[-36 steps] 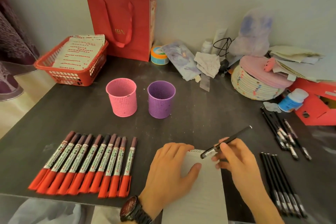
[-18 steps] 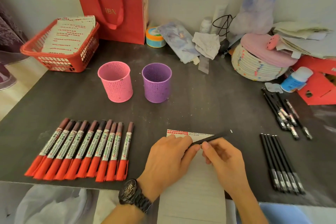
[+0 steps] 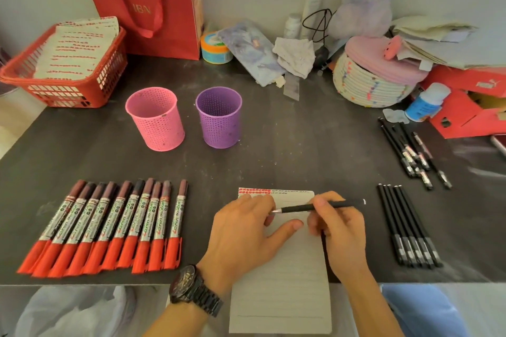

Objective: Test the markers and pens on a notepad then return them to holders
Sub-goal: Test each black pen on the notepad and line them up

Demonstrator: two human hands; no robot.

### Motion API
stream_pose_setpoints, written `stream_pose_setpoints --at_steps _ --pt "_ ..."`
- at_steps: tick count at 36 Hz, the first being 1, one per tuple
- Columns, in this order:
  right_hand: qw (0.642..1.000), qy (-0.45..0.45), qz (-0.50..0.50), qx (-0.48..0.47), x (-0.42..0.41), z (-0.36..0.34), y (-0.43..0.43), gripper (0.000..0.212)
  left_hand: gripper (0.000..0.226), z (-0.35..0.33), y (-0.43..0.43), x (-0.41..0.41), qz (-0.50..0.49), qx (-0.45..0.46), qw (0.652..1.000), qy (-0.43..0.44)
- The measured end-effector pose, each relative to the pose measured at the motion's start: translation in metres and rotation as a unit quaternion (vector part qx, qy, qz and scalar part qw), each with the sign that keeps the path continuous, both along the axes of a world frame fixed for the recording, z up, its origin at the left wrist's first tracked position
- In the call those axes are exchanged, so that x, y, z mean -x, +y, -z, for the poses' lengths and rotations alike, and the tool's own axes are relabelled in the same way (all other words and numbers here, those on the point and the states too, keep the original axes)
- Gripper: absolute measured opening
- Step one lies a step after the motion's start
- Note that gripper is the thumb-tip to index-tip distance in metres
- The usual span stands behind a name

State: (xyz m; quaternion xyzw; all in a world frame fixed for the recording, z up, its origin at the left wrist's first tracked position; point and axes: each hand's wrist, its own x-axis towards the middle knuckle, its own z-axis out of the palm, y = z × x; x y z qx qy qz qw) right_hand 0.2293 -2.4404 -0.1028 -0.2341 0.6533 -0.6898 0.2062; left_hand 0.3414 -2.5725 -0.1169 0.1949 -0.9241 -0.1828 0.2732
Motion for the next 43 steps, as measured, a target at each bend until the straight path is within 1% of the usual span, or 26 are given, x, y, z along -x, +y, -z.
stream_pose_setpoints --at_steps 2,4,6,8,10,13,16,19,23,25,29,35,43 --pt "0.995 -0.072 0.032 0.054 0.006 -0.001 0.005 0.026 0.046 -0.001 0.000 0.002 -0.011 -0.006 1.000 -0.018" --pt "0.985 -0.142 0.028 0.098 0.013 -0.003 0.008 0.028 0.040 0.002 -0.001 0.003 -0.018 -0.029 0.999 -0.037" --pt "0.980 -0.170 0.017 0.102 0.020 -0.001 0.008 0.028 0.035 0.007 -0.003 0.005 -0.017 -0.053 0.997 -0.050" --pt "0.985 -0.151 0.021 0.076 0.025 -0.001 0.003 0.024 0.032 0.012 -0.005 0.006 -0.011 -0.055 0.998 -0.042" --pt "0.994 -0.101 0.035 0.030 0.030 -0.001 -0.004 0.017 0.027 0.014 -0.006 0.006 -0.005 -0.050 0.998 -0.045" --pt "0.998 -0.017 0.050 -0.041 0.035 -0.005 -0.017 0.019 0.030 0.015 -0.007 0.005 -0.006 -0.069 0.996 -0.052" --pt "0.997 -0.004 0.047 -0.055 0.040 -0.006 -0.030 0.020 0.032 0.014 -0.008 0.005 -0.005 -0.080 0.995 -0.051" --pt "0.994 0.027 0.052 -0.094 0.042 -0.002 -0.040 0.018 0.036 0.013 -0.009 0.005 -0.009 -0.092 0.994 -0.057" --pt "0.980 0.106 0.084 -0.144 0.037 0.007 -0.045 0.027 0.039 0.010 -0.009 0.004 -0.008 -0.106 0.993 -0.055" --pt "0.974 0.140 0.100 -0.150 0.036 0.010 -0.044 0.029 0.040 0.009 -0.009 0.005 -0.008 -0.108 0.993 -0.055" --pt "0.969 0.146 0.124 -0.154 0.039 0.015 -0.041 0.033 0.038 0.010 -0.009 0.005 -0.011 -0.108 0.993 -0.053" --pt "0.970 0.133 0.128 -0.161 0.040 0.018 -0.042 0.031 0.038 0.011 -0.009 0.005 -0.014 -0.111 0.992 -0.052" --pt "0.963 0.152 0.126 -0.184 0.038 0.017 -0.043 0.028 0.037 0.012 -0.008 0.006 -0.014 -0.109 0.993 -0.045"
